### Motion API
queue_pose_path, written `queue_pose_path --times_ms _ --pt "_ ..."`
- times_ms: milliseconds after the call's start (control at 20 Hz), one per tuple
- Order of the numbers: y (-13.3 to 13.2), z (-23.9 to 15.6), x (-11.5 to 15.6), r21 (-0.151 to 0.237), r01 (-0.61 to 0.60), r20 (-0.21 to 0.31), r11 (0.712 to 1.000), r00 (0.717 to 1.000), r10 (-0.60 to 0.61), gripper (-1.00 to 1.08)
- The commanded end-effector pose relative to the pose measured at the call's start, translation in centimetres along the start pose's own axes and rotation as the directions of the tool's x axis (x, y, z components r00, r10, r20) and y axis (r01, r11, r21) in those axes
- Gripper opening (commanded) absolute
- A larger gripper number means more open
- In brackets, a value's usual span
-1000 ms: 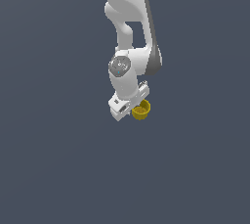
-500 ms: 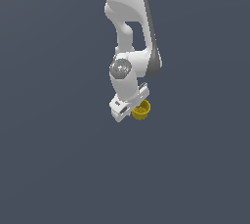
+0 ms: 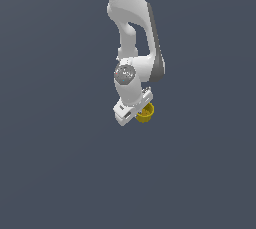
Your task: Pick up the object and move it to a goal position.
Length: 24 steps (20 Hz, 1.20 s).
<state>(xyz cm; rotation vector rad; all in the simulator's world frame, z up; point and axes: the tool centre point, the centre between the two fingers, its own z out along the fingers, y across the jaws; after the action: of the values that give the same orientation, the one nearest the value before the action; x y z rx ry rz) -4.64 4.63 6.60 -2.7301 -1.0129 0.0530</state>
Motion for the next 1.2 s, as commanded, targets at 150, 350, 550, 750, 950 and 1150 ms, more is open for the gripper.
queue_pose_path --times_ms 150,350,550,750,950,1150 --pt "0.0 0.0 0.0 0.0 0.0 0.0 1.0 1.0 0.0 -1.0" --pt "0.0 0.0 0.0 -0.001 0.001 -0.001 1.0 1.0 -0.001 -1.0" --pt "0.3 -0.4 0.4 -0.005 0.013 -0.014 1.0 1.0 -0.013 -1.0" --pt "0.8 -1.4 1.3 -0.017 0.04 -0.045 0.999 0.998 -0.041 -1.0" --pt "1.6 -3.0 2.6 -0.037 0.082 -0.092 0.996 0.992 -0.085 -1.0" --pt "2.5 -5.3 4.3 -0.065 0.135 -0.152 0.989 0.978 -0.144 -1.0"
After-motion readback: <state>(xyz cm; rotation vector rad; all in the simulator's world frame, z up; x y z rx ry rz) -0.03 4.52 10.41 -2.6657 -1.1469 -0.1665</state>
